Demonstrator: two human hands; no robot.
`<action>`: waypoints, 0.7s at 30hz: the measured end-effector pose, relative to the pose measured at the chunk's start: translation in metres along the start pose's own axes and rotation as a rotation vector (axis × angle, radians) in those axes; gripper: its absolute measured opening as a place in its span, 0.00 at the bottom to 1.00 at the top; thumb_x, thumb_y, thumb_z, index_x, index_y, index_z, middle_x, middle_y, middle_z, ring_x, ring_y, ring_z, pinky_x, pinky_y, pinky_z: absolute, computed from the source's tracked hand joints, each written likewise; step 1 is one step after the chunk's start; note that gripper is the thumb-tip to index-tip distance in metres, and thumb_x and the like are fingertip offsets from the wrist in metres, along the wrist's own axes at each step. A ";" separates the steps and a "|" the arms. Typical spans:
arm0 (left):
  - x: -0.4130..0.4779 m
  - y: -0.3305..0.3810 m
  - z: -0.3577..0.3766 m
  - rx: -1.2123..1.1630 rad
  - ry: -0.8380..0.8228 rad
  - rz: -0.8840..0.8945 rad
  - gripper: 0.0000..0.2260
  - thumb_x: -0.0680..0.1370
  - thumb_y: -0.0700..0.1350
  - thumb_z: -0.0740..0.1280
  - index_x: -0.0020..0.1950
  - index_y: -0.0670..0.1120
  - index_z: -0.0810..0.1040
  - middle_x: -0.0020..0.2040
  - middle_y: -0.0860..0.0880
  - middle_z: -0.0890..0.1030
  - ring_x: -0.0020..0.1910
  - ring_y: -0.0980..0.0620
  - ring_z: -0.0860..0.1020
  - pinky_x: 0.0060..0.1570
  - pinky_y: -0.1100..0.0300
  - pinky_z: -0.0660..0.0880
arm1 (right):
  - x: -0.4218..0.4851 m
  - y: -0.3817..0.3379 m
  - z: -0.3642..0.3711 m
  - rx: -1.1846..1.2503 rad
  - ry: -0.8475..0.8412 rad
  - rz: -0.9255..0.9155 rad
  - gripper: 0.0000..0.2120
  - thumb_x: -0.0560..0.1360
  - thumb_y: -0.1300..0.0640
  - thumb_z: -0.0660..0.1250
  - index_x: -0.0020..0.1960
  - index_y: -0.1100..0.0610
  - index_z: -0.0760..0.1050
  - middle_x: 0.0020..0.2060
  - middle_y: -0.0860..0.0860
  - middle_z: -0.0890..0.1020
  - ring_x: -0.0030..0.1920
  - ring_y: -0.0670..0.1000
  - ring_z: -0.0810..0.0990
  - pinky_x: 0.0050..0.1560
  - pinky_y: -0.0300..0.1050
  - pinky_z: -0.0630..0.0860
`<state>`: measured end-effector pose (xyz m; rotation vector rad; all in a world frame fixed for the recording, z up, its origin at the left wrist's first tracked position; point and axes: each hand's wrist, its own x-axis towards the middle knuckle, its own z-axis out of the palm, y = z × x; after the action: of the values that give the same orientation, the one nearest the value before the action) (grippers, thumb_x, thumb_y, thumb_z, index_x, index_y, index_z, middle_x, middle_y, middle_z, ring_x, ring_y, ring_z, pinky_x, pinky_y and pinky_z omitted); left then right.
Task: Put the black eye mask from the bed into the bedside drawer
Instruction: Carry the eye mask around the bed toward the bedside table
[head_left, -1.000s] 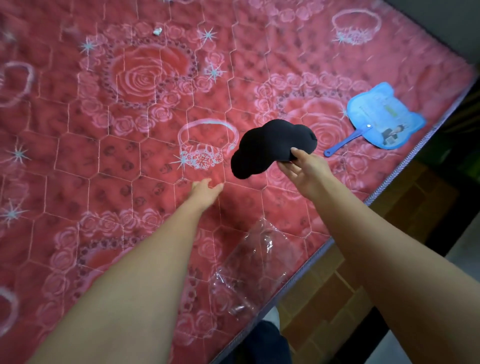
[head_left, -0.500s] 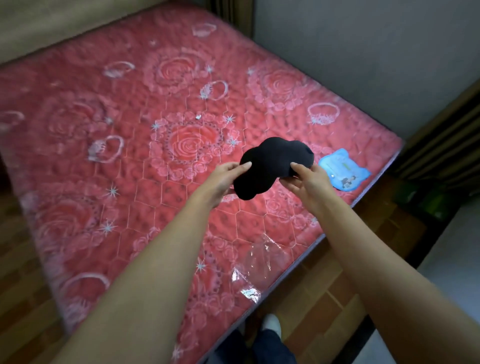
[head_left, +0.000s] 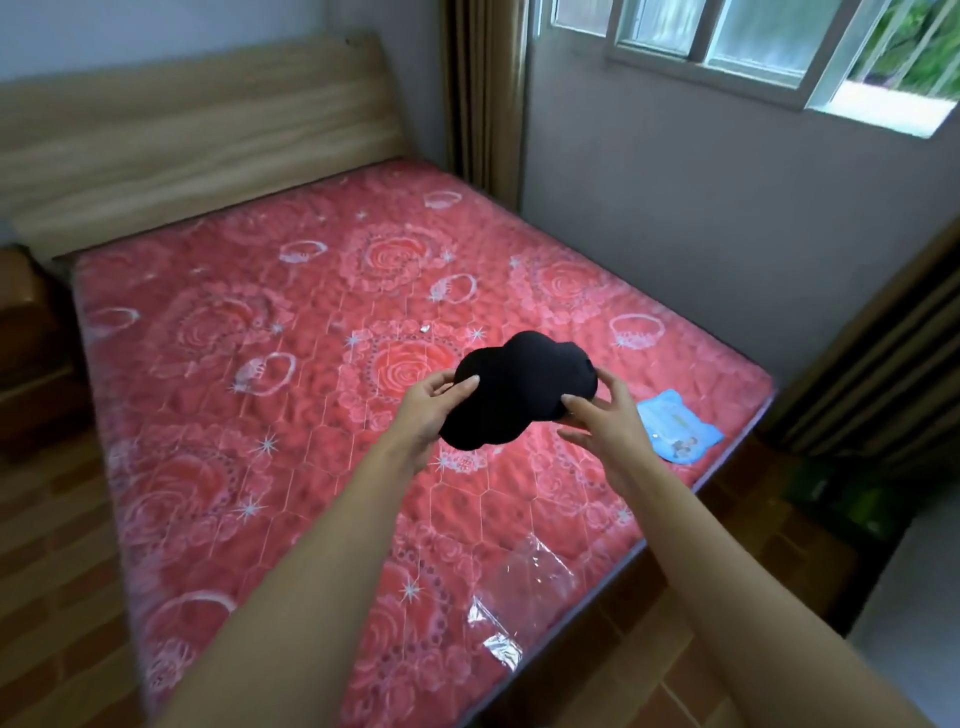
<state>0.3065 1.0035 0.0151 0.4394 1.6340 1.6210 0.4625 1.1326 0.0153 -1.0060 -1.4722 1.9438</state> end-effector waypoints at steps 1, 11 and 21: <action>-0.004 0.002 -0.003 -0.015 0.004 -0.011 0.05 0.74 0.44 0.68 0.49 0.47 0.78 0.46 0.47 0.81 0.44 0.51 0.80 0.41 0.61 0.76 | -0.002 -0.002 0.002 -0.020 -0.007 -0.007 0.24 0.74 0.64 0.65 0.67 0.54 0.61 0.51 0.57 0.79 0.44 0.50 0.81 0.31 0.36 0.79; -0.032 0.008 -0.024 -0.002 0.023 0.003 0.07 0.72 0.49 0.69 0.48 0.51 0.78 0.48 0.48 0.82 0.44 0.50 0.81 0.37 0.58 0.77 | -0.016 -0.008 0.022 -0.345 -0.098 -0.187 0.22 0.74 0.61 0.66 0.66 0.54 0.65 0.61 0.51 0.72 0.57 0.52 0.75 0.56 0.48 0.72; -0.048 0.021 -0.018 0.112 0.000 0.100 0.02 0.74 0.50 0.68 0.43 0.58 0.79 0.44 0.48 0.83 0.41 0.52 0.83 0.35 0.64 0.76 | -0.024 -0.009 0.040 -0.309 -0.396 -0.179 0.24 0.71 0.51 0.70 0.61 0.33 0.63 0.60 0.40 0.74 0.58 0.37 0.75 0.50 0.32 0.74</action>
<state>0.3183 0.9596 0.0467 0.5867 1.7329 1.6070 0.4448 1.0936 0.0362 -0.5977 -2.0544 1.8944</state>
